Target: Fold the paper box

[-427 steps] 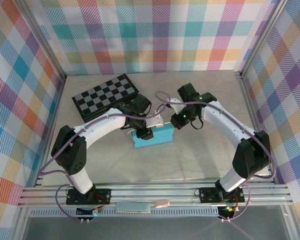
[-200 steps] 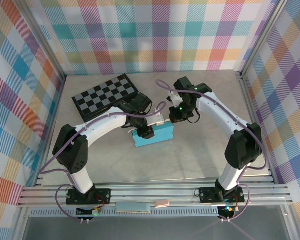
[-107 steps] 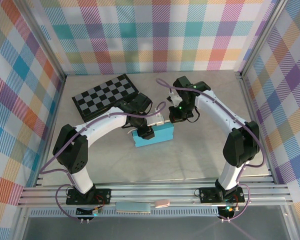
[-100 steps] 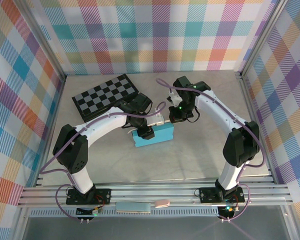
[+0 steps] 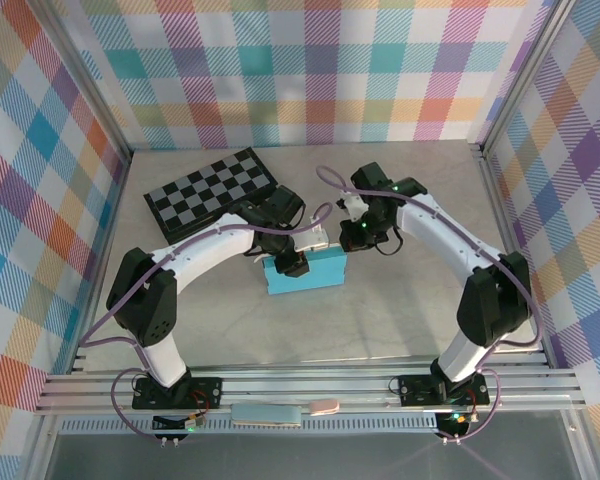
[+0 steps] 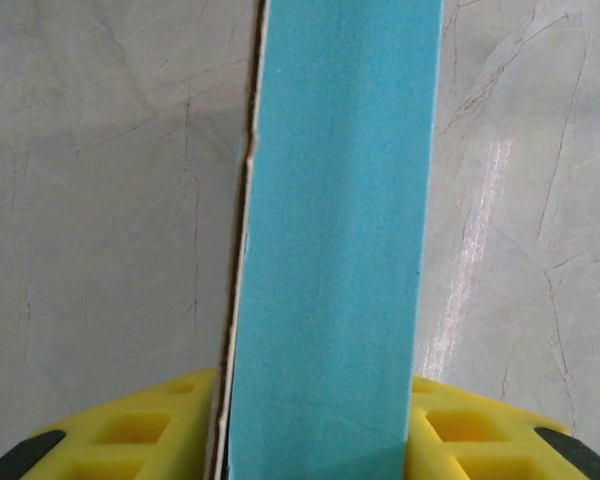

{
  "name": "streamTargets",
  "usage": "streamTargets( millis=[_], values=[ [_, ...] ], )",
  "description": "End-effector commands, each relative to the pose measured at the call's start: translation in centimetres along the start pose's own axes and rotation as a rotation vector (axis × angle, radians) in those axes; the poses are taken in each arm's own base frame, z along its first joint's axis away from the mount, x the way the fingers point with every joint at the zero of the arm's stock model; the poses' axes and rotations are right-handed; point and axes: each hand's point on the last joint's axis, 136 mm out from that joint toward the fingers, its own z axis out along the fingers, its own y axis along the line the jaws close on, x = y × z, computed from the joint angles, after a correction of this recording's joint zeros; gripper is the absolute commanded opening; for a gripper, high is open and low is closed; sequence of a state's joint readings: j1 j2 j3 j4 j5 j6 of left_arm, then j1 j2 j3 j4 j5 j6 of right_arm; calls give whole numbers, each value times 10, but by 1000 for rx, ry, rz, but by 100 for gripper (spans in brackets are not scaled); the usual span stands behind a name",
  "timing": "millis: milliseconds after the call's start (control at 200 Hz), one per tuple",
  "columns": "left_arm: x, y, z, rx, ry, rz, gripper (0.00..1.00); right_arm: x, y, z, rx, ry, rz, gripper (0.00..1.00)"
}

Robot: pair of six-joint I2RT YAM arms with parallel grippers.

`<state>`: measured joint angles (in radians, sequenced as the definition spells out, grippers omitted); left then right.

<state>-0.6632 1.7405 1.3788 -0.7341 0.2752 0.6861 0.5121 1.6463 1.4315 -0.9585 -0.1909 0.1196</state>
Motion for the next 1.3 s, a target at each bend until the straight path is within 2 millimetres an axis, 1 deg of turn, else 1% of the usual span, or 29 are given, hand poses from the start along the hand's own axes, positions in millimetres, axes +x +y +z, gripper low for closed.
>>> streamTargets(
  millis=[0,85,170,285,395,500,520,550,635,735,810,855,895,945,1000,1050,1130,1230,1295],
  values=[
    [-8,8,-1,-9,-25,-32,42,8,4,3,-1,-12,-24,0],
    [-12,12,-4,-32,-43,-49,46,7,4,1,17,-30,-37,0],
    [-20,17,-10,-67,-79,-74,48,6,4,-1,30,-41,-44,0],
    [-33,21,-24,-102,-158,-124,52,9,2,2,37,-33,-50,0],
    [-43,20,-36,-119,-244,-161,57,10,3,3,42,-35,-51,0],
    [-43,16,-41,-114,-269,-187,57,9,3,2,44,-42,-50,0],
    [-44,16,-42,-115,-275,-190,60,9,4,2,45,-44,-51,0],
    [-43,15,-43,-117,-280,-195,60,8,4,1,45,-47,-52,0],
    [-43,17,-49,-144,-298,-212,61,6,5,0,44,-52,-52,0],
    [-45,31,-69,-254,-351,-267,59,5,5,-2,46,-57,-49,0],
    [-46,41,-94,-341,-409,-331,54,4,5,-3,50,-57,-44,0],
    [-41,46,-108,-397,-418,-390,51,4,5,-3,56,-53,-39,0],
    [-34,50,-121,-446,-420,-454,46,4,4,-3,61,-54,-35,0],
    [-20,52,-132,-495,-391,-538,40,3,4,-4,66,-56,-32,0],
    [-3,49,-141,-524,-332,-616,38,2,4,-5,67,-59,-30,0],
    [16,43,-142,-529,-253,-676,38,1,4,-6,68,-64,-28,0],
    [43,24,-136,-484,-127,-735,38,0,4,-7,71,-67,-26,0],
    [62,3,-131,-419,-51,-790,38,-1,5,-8,72,-69,-27,0],
    [72,-3,-133,-413,-22,-809,38,-2,5,-9,72,-71,-28,0]
  ],
)
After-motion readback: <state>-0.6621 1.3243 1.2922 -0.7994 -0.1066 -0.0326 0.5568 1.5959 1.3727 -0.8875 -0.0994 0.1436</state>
